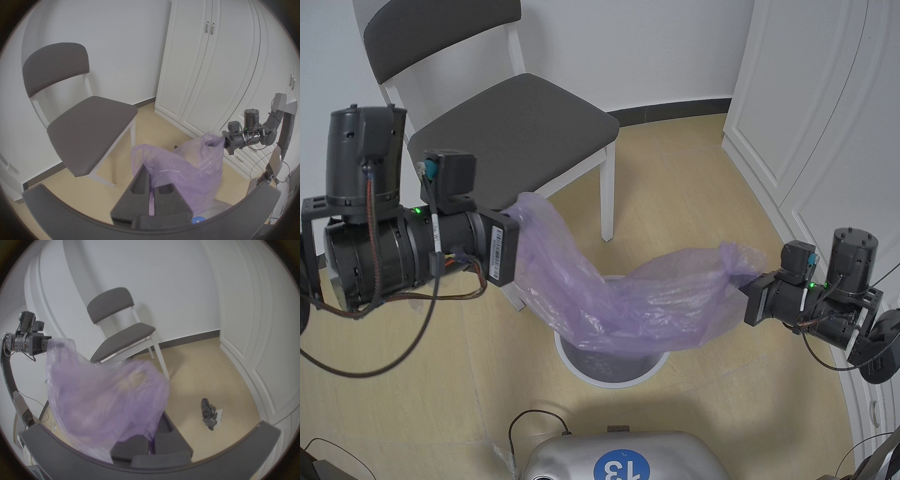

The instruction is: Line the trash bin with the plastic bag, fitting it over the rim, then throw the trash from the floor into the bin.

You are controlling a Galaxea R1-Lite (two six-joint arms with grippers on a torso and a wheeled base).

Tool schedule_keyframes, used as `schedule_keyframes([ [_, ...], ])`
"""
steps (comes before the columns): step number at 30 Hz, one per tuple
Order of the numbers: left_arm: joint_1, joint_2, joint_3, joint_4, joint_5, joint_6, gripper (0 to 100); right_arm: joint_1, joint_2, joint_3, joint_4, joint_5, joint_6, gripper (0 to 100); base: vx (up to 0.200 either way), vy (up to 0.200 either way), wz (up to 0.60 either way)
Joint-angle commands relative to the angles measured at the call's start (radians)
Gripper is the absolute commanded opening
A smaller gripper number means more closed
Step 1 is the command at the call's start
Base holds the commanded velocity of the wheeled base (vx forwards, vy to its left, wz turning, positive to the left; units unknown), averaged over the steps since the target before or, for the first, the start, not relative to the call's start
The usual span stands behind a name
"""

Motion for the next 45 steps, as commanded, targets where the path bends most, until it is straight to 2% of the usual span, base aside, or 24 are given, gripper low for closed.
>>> schedule_keyframes([
  [1,-0.125,0.119,0.020,-0.148,-0.045,-0.063,0,0.139,0.023,-0.228,0.178,0.000,-0.099,0,0.000,0.000,0.00],
  [5,-0.171,0.191,-0.011,-0.251,-0.040,-0.113,0,0.161,0.043,-0.283,0.248,0.000,-0.157,0,0.000,0.000,0.00],
  [10,-0.204,0.251,-0.031,-0.289,-0.039,-0.142,0,0.173,0.080,-0.332,0.270,0.003,-0.159,0,0.000,0.000,0.00],
  [22,-0.189,0.294,-0.025,-0.332,-0.037,-0.210,0,0.170,0.085,-0.317,0.308,0.000,-0.159,0,0.000,0.000,0.00],
  [29,-0.122,0.364,-0.019,-0.399,-0.049,-0.287,0,0.116,0.091,-0.317,0.351,0.000,-0.164,0,0.000,0.000,0.00],
  [34,-0.083,0.432,-0.008,-0.470,-0.051,-0.294,0,0.087,0.134,-0.313,0.362,0.012,-0.154,0,0.000,0.000,0.00],
  [42,-0.033,0.473,0.082,-0.607,-0.074,-0.303,0,0.095,0.243,-0.329,0.356,0.020,-0.104,0,0.000,0.000,0.00],
  [45,-0.023,0.476,0.141,-0.696,-0.075,-0.362,0,0.113,0.296,-0.352,0.353,0.020,-0.093,0,0.000,0.000,0.00],
])
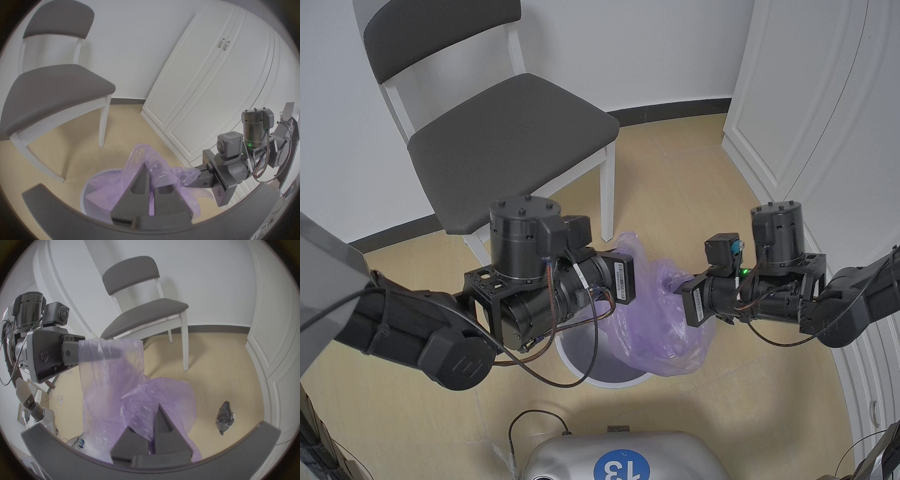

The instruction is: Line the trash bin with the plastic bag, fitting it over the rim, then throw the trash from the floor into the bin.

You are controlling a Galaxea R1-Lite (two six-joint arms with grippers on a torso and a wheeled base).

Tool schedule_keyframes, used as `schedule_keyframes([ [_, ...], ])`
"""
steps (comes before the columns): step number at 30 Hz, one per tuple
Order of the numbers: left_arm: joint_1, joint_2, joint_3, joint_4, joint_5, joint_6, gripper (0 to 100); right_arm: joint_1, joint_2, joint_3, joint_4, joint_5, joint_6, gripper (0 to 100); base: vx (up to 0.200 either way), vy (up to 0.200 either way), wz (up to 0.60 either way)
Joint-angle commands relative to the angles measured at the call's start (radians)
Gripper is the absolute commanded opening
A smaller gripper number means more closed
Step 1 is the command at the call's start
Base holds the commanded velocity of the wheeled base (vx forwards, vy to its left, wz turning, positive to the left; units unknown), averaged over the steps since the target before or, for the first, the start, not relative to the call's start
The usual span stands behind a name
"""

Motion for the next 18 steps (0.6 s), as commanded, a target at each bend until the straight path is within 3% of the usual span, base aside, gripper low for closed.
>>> schedule_keyframes([
  [1,0.020,0.025,0.079,-0.057,-0.002,-0.036,0,0.021,0.099,-0.032,-0.003,-0.002,0.012,0,0.000,0.000,0.00],
  [18,0.099,0.010,0.349,-0.288,-0.048,-0.038,0,0.103,0.303,-0.240,0.000,-0.062,0.056,0,0.000,0.000,0.00],
])
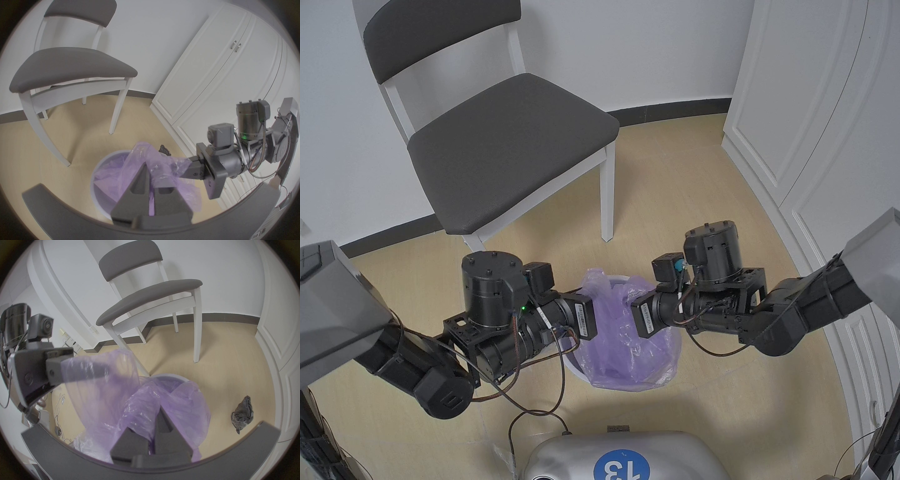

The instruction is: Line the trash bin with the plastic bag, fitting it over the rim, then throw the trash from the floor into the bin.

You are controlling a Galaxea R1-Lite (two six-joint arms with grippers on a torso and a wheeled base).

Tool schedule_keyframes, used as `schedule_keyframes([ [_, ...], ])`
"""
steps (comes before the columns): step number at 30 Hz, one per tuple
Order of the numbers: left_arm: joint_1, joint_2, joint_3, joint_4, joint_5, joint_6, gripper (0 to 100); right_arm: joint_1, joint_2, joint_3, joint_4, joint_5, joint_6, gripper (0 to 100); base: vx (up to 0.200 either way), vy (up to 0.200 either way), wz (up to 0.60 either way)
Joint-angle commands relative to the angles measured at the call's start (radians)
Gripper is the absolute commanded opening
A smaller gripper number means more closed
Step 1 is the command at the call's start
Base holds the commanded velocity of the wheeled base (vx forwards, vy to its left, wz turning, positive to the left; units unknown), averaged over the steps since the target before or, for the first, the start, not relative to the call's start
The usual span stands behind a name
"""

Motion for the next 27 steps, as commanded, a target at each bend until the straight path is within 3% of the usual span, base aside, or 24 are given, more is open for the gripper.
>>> schedule_keyframes([
  [1,0.029,-0.010,0.071,-0.050,-0.005,0.000,0,0.023,0.095,-0.074,0.002,-0.013,0.007,0,0.000,0.000,0.00],
  [11,0.049,0.007,0.110,-0.120,-0.036,-0.006,0,0.023,0.146,-0.132,0.000,-0.027,0.014,0,0.000,0.000,0.00],
  [18,0.076,0.166,0.051,-0.242,-0.031,-0.042,0,-0.095,0.164,-0.189,0.013,-0.056,0.022,0,0.000,0.000,0.00],
  [27,0.168,0.169,0.090,-0.306,-0.068,-0.042,0,-0.201,0.028,-0.124,0.101,-0.104,0.014,0,0.000,0.000,0.00],
])
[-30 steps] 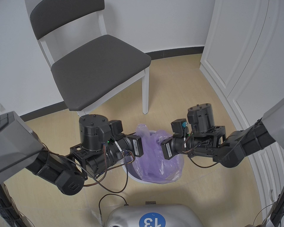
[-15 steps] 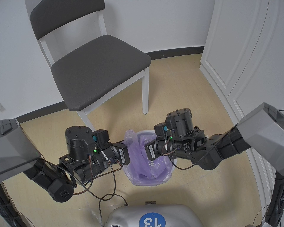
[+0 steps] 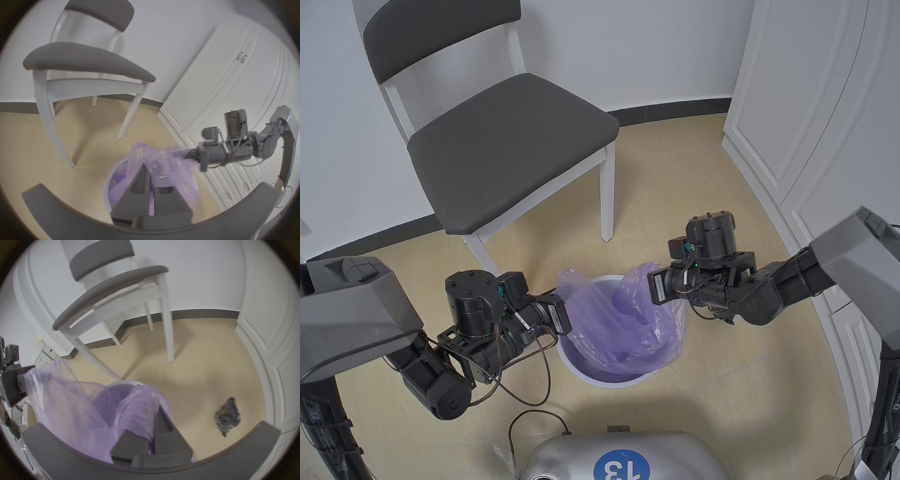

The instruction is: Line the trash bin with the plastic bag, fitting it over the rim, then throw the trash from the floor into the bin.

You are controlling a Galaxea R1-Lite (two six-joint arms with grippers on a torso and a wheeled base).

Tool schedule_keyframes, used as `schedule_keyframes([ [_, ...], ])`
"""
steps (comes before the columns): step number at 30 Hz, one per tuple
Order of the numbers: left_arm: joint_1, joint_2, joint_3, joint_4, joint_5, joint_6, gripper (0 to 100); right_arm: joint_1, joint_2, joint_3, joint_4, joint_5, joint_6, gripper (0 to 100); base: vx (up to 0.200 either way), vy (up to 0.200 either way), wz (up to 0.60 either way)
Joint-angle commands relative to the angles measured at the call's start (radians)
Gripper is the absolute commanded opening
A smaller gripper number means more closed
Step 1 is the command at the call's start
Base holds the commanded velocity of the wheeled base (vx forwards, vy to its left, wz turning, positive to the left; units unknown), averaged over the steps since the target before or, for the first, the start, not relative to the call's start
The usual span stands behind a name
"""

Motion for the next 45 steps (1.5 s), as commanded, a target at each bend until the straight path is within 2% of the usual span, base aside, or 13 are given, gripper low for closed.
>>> schedule_keyframes([
  [1,0.057,0.017,0.024,0.000,-0.031,0.000,0,-0.048,-0.123,0.063,0.096,-0.013,-0.002,0,0.000,0.000,0.00],
  [4,0.075,-0.014,0.058,0.012,-0.062,0.009,0,-0.044,-0.171,0.126,0.156,-0.037,-0.006,0,0.000,0.000,0.00],
  [7,0.095,-0.090,0.089,0.101,-0.137,0.023,0,-0.036,-0.200,0.195,0.167,-0.072,-0.022,0,0.000,0.000,0.00],
  [8,0.095,-0.090,0.089,0.101,-0.137,0.023,0,-0.036,-0.200,0.195,0.167,-0.072,-0.022,0,0.000,0.000,0.00],
  [9,0.104,-0.166,0.089,0.215,-0.163,0.039,0,-0.036,-0.217,0.229,0.169,-0.075,-0.042,0,0.000,0.000,0.00],
  [10,0.106,-0.172,0.087,0.224,-0.164,0.039,0,-0.036,-0.217,0.230,0.169,-0.075,-0.043,0,0.000,0.000,0.00],
  [12,0.117,-0.253,0.073,0.385,-0.174,0.057,0,-0.036,-0.229,0.261,0.179,-0.077,-0.049,0,0.000,0.000,0.00],
  [16,0.130,-0.290,0.061,0.539,-0.177,0.118,0,-0.011,-0.230,0.299,0.212,-0.083,-0.052,0,0.000,0.000,0.00],
  [19,0.129,-0.270,0.061,0.549,-0.177,0.146,0,0.013,-0.218,0.325,0.205,-0.123,-0.049,0,0.000,0.000,0.00],
  [23,0.132,-0.204,0.052,0.543,-0.174,0.147,0,0.022,-0.191,0.334,0.204,-0.141,-0.042,0,0.000,0.000,0.00],
  [37,0.189,-0.051,0.018,0.502,-0.172,0.163,0,-0.028,-0.077,0.328,0.169,-0.143,-0.032,0,0.000,0.000,0.00],
  [42,0.189,-0.049,0.015,0.519,-0.171,0.167,0,-0.048,-0.052,0.325,0.156,-0.143,-0.035,0,0.000,0.000,0.00],
  [45,0.196,-0.052,0.010,0.562,-0.169,0.207,0,-0.060,-0.051,0.328,0.158,-0.141,-0.042,0,0.000,0.000,0.00],
])
